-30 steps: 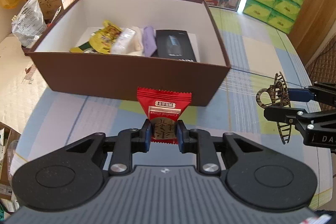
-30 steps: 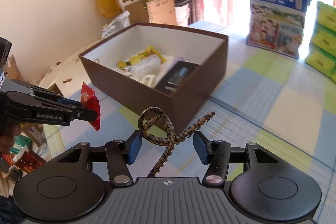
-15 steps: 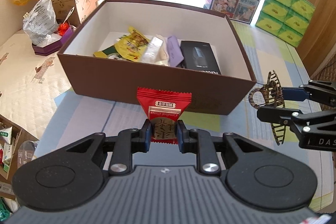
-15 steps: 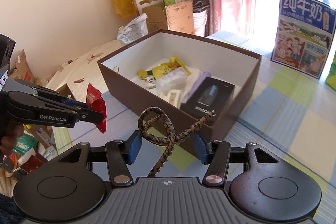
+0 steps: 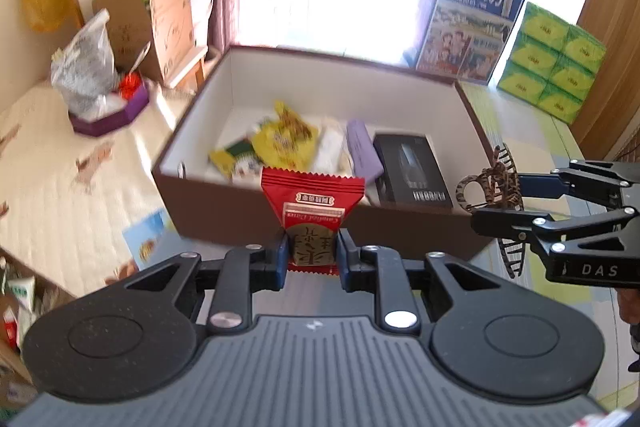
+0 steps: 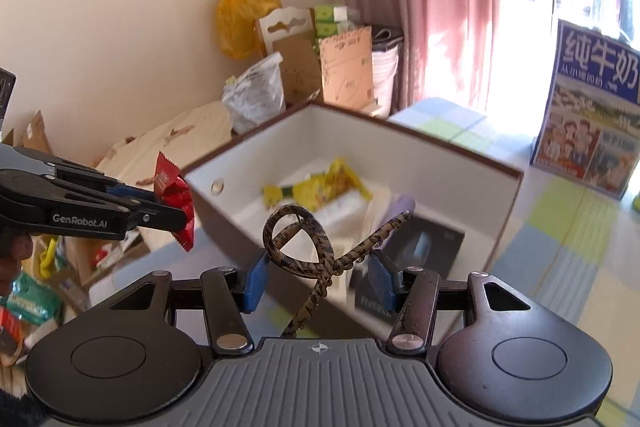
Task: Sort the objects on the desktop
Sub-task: 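Carry the red packet and claw clip with both tools over the brown box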
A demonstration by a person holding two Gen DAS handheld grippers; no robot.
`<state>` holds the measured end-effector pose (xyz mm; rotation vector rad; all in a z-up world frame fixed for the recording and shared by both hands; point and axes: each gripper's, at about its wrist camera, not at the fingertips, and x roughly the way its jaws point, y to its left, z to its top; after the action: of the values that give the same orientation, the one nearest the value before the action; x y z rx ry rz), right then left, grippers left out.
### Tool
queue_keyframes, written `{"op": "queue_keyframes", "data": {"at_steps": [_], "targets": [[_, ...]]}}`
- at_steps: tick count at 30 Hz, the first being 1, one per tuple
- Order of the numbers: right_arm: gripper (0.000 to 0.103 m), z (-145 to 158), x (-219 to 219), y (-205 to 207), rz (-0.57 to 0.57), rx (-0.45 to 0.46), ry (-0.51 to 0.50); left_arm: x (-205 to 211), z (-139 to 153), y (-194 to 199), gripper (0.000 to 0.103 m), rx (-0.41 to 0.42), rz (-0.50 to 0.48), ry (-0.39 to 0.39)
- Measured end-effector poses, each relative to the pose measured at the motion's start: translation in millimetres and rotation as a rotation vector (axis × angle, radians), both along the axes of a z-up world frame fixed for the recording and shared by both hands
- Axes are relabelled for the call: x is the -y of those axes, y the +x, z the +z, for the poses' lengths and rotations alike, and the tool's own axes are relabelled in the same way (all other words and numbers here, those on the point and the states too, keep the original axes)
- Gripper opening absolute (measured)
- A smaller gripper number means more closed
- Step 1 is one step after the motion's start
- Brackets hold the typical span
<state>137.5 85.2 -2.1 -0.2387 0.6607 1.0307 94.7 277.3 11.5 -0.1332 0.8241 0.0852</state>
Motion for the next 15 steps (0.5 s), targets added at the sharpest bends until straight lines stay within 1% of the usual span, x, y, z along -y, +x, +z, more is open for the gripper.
{"op": "queue_keyframes", "data": {"at_steps": [9, 15], "targets": [[0.051, 13.9, -32.2, 34.4, -0.041, 0.054, 0.000, -27.2, 21.0, 44.0, 0.020, 0.063, -0.044, 0.046], [0.051, 11.7, -45.2, 55.5, -0.081, 0.048, -0.008, -39.4, 22.5, 75.2, 0.020, 0.062, -0.072, 0.060]]}}
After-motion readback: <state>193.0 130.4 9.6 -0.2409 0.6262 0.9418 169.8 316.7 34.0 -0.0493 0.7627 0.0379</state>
